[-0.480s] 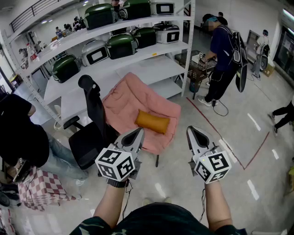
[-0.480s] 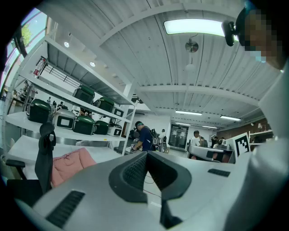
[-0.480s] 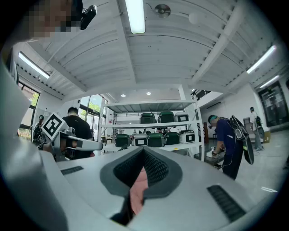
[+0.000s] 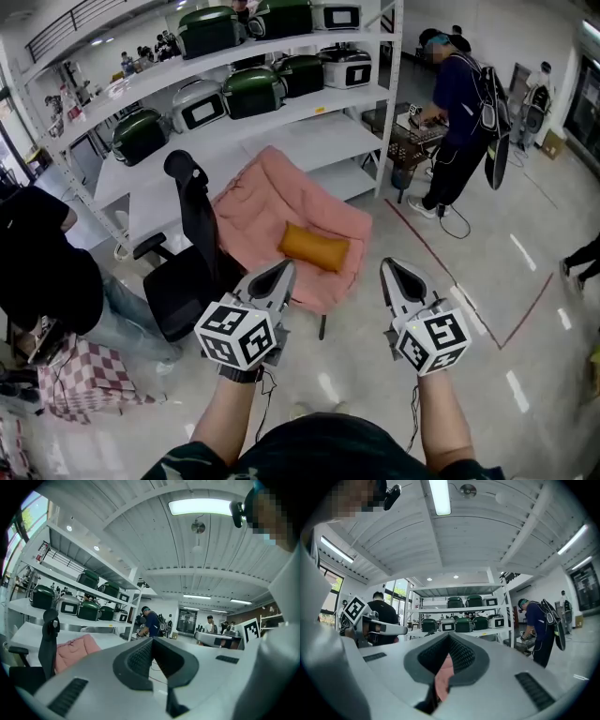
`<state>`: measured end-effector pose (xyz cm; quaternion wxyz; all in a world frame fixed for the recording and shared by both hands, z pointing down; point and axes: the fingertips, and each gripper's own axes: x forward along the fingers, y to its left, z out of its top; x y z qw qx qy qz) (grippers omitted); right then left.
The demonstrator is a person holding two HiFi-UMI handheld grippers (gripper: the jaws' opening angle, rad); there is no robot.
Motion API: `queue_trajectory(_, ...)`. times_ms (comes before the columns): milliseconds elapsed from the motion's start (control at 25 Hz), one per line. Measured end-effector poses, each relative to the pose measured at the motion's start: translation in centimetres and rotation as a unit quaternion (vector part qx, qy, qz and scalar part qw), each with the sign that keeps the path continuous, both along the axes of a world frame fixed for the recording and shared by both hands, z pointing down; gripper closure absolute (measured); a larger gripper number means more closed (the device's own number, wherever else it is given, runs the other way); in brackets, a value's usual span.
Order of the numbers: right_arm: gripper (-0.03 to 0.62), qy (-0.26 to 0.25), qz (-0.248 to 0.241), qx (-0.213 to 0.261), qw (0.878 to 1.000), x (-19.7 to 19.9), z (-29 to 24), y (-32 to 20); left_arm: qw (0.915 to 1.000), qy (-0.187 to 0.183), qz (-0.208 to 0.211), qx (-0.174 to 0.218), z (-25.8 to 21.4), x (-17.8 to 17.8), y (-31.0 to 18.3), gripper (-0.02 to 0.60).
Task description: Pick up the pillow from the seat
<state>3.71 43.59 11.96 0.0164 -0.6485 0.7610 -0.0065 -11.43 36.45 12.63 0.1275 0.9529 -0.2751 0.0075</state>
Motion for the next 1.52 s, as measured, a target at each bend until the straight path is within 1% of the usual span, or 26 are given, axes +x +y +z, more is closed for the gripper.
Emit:
queue_trajectory(280, 0.591, -0.001, -0.010, 0.001, 1.000, -0.3, 0.3, 0.5, 1.0000, -0.002, -0.003, 0.000, 0.4, 0.3, 0.5, 0.577)
queue_trajectory(560, 0.591, -0.007, -0.011, 0.006, 1.000, 0.8, 0.5, 0.8, 1.0000, 0.001, 0.000, 0.005, 0.5, 1.3, 0.8, 0.575)
queue_trajectory(800, 0.591, -0.010, -0.011, 0.010, 1.000, 1.9, 0.7, 2.1, 1.0000, -0.002, 0.001, 0.008, 0.6, 2.6, 1.9, 0.575)
queue_trajectory(1120, 0.591, -0.011, -0.015, 0.014, 1.000, 4.2, 1.1, 3.1, 0.9998, -0.005, -0.010, 0.016, 0.8, 4.6, 3.1, 0.575)
queue_trajectory(1520, 0.591, -0.021, -0.026, 0.012, 0.999, 5.1, 1.6, 2.8, 0.9992, -0.020, -0.027, 0.021, 1.2, 5.5, 2.9, 0.575)
